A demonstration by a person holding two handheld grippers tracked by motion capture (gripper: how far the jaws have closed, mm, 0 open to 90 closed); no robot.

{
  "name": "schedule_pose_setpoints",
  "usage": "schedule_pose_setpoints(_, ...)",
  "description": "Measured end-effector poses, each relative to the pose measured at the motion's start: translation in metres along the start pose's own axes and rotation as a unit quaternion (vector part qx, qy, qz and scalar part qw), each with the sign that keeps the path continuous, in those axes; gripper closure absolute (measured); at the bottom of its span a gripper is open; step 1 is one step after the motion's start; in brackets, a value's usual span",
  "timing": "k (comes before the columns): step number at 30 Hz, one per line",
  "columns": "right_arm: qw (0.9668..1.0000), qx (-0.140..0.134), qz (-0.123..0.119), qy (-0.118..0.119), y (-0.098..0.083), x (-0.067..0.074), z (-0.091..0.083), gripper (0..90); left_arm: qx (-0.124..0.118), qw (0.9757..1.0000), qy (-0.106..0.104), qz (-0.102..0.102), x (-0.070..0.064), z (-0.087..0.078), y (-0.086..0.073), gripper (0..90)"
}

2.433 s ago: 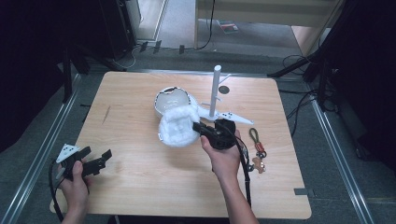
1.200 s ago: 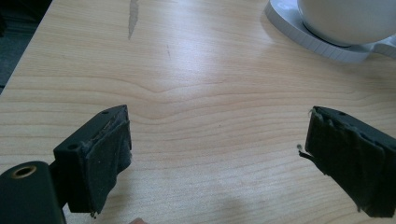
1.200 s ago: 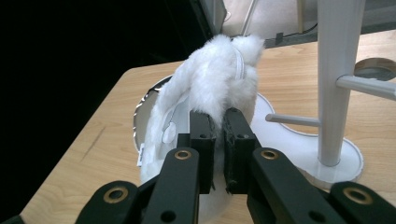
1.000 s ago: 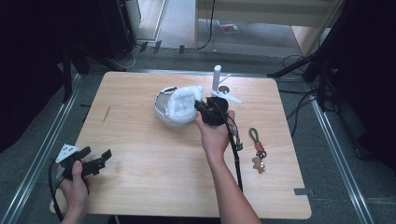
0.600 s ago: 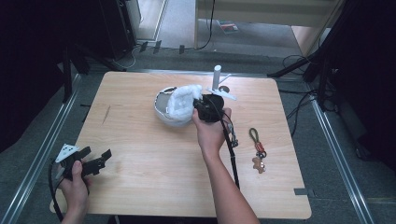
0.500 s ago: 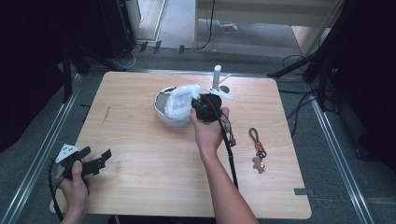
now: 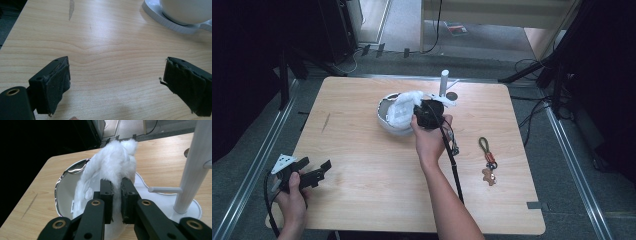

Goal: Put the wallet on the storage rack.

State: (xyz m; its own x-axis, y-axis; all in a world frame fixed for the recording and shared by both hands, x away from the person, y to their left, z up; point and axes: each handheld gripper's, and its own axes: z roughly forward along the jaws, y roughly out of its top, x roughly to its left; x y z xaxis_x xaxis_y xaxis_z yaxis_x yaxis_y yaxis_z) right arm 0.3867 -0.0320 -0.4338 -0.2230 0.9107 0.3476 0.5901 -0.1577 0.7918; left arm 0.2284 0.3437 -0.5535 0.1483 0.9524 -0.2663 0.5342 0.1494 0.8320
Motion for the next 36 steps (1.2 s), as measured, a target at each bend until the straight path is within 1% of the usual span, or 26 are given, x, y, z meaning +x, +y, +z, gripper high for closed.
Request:
schedule_pose_setpoints(2, 1.0, -0.001, 0.0, 0.004, 0.0, 0.0, 0.001, 81.0, 0.0, 1.0, 0.0, 0.0, 0.0, 0.0, 0.0, 7.7)
schedule_pose_setpoints(5, 0.9998, -0.006, 0.002, 0.019, 0.0, 0.001, 0.002, 76.3, 0.001, 1.0, 0.0, 0.0, 0.0, 0.0, 0.0, 7.7)
schedule_pose_setpoints(6, 0.9996, -0.005, 0.006, 0.026, 0.0, 0.002, 0.002, 75.5, 0.0, 1.0, 0.0, -0.001, 0.0, 0.0, 0.0, 7.7)
schedule_pose_setpoints(8, 0.9993, -0.003, 0.001, 0.038, 0.001, 0.003, 0.003, 74.9, 0.001, 1.0, 0.001, -0.001, 0.0, 0.0, 0.0, 7.7)
schedule_pose_setpoints(9, 0.9989, -0.007, -0.007, 0.046, 0.001, 0.005, 0.003, 73.1, 0.001, 1.0, 0.001, -0.001, 0.0, 0.0, 0.0, 7.7)
schedule_pose_setpoints(12, 0.9986, -0.009, -0.012, 0.051, 0.0, 0.008, 0.003, 72.2, 0.001, 1.0, 0.001, -0.001, 0.0, 0.0, 0.0, 7.7)
schedule_pose_setpoints(13, 0.9986, -0.009, -0.012, 0.051, 0.0, 0.008, 0.003, 72.2, 0.001, 1.0, 0.001, -0.001, 0.0, 0.0, 0.0, 7.7)
schedule_pose_setpoints(17, 0.9984, -0.004, -0.034, 0.045, -0.002, 0.012, 0.006, 75.6, 0.002, 1.0, 0.001, -0.001, 0.0, 0.0, 0.0, 7.7)
schedule_pose_setpoints(18, 0.9985, -0.003, -0.036, 0.041, -0.002, 0.013, 0.007, 76.6, 0.002, 1.0, 0.001, -0.001, 0.0, 0.0, 0.0, 7.7)
schedule_pose_setpoints(19, 0.9983, -0.004, -0.048, 0.033, -0.003, 0.016, 0.009, 78.1, 0.002, 1.0, 0.001, -0.001, 0.0, 0.0, 0.0, 7.7)
schedule_pose_setpoints(20, 0.9983, -0.004, -0.048, 0.033, -0.003, 0.016, 0.009, 78.1, 0.002, 1.0, 0.001, 0.0, 0.0, 0.0, 0.0, 7.7)
schedule_pose_setpoints(22, 0.9978, -0.001, -0.06, 0.029, -0.004, 0.021, 0.013, 78.8, 0.003, 1.0, 0.001, 0.0, 0.0, 0.0, 0.0, 7.7)
schedule_pose_setpoints(25, 0.9976, 0.002, -0.064, 0.028, -0.005, 0.023, 0.015, 79.1, 0.003, 1.0, 0.001, -0.001, 0.0, 0.0, 0.0, 7.7)
schedule_pose_setpoints(27, 0.9972, 0.012, -0.069, 0.027, -0.008, 0.026, 0.02, 79.4, 0.003, 1.0, 0.0, -0.001, 0.0, 0.0, 0.0, 7.7)
schedule_pose_setpoints(29, 0.997, 0.014, -0.072, 0.026, -0.01, 0.027, 0.023, 79.6, 0.003, 1.0, 0.0, -0.002, 0.0, 0.0, 0.0, 7.7)
schedule_pose_setpoints(31, 0.9968, 0.022, -0.074, 0.021, -0.013, 0.028, 0.027, 80.1, 0.002, 1.0, -0.001, -0.003, 0.0, 0.0, 0.0, 7.7)
schedule_pose_setpoints(36, 0.9967, 0.027, -0.073, 0.022, -0.013, 0.027, 0.028, 79.8, 0.003, 1.0, -0.001, -0.002, 0.0, 0.0, 0.0, 7.7)
